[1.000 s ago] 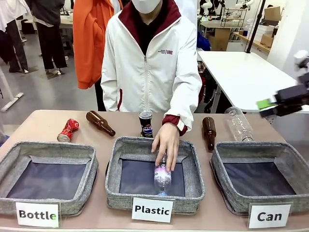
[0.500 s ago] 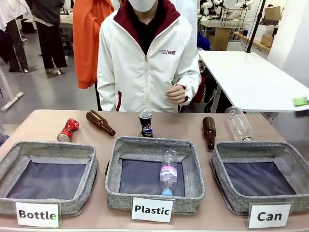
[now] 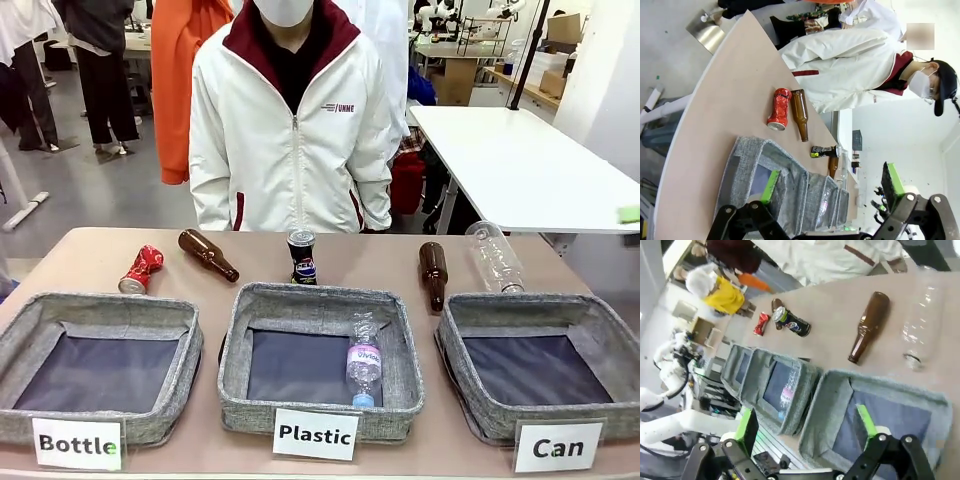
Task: Sort the can waste into the basket.
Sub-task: Pick up the can waste from the table and place it in the right Fabric basket.
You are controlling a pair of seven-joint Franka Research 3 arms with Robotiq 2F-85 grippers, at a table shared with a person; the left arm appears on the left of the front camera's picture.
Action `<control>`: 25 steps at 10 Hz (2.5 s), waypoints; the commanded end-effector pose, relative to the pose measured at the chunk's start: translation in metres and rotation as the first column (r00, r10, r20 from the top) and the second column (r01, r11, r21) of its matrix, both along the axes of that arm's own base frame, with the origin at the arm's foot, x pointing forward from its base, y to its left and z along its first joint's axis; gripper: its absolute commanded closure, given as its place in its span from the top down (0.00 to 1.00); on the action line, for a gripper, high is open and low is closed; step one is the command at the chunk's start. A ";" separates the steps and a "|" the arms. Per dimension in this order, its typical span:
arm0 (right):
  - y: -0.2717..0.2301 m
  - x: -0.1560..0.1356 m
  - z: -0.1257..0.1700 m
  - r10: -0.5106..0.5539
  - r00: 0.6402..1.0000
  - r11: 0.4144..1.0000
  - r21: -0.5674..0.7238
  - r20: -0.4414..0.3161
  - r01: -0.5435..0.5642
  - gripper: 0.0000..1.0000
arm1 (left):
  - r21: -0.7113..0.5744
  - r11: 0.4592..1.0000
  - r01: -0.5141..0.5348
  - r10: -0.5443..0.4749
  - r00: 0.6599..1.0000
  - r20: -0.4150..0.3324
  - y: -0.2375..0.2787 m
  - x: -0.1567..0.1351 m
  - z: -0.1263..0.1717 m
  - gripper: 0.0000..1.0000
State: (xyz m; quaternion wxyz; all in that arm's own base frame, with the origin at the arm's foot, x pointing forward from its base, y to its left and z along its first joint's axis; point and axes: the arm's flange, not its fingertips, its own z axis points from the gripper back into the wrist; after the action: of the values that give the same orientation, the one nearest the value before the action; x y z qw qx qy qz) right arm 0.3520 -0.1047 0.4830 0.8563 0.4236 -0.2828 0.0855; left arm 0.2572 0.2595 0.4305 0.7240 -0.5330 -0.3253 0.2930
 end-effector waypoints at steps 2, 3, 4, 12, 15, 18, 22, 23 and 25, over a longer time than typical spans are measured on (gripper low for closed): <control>0.141 0.069 -0.009 0.057 0.998 0.977 -0.209 0.035 -0.048 1.00 | 0.006 1.000 0.006 -0.007 1.000 0.026 0.001 -0.001 0.001 1.00; 0.196 0.072 -0.018 0.076 0.994 0.967 -0.249 0.073 -0.056 1.00 | 0.006 1.000 0.006 -0.007 1.000 0.026 0.001 -0.001 0.001 1.00; 0.244 0.059 -0.027 0.129 0.983 0.950 -0.302 0.130 -0.084 1.00 | 0.006 1.000 0.006 -0.007 1.000 0.026 0.001 -0.001 0.001 1.00; 0.333 0.039 -0.061 0.458 0.871 0.772 -0.565 0.179 -0.290 1.00 | 0.006 1.000 0.006 -0.007 1.000 0.026 0.001 -0.001 0.001 1.00; 0.383 0.057 -0.086 0.517 0.811 0.717 -0.656 0.274 -0.236 1.00 | 0.006 1.000 0.006 -0.007 1.000 0.026 0.001 -0.001 0.001 1.00; 0.396 0.115 -0.111 0.569 0.786 0.722 -0.605 0.242 -0.336 1.00 | 0.006 1.000 0.006 -0.007 1.000 0.026 0.001 -0.001 0.001 1.00; 0.396 0.140 -0.120 0.535 0.801 0.759 -0.570 0.269 -0.316 1.00 | 0.006 1.000 0.006 -0.007 1.000 0.026 0.001 -0.001 0.001 1.00; 0.390 0.150 -0.127 0.531 0.809 0.771 -0.539 0.251 -0.338 1.00 | 0.006 1.000 0.006 -0.007 1.000 0.026 0.001 -0.001 0.001 1.00; 0.380 0.162 -0.139 0.513 0.810 0.809 -0.475 0.283 -0.346 1.00 | 0.006 1.000 0.006 -0.007 1.000 0.026 0.001 -0.001 0.001 1.00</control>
State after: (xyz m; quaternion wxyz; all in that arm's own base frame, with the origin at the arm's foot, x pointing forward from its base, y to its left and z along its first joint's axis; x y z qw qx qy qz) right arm 0.5053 0.2827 0.3560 0.8218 0.2412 -0.3020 0.4186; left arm 0.2576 0.2598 0.4309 0.7245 -0.5325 -0.3254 0.2927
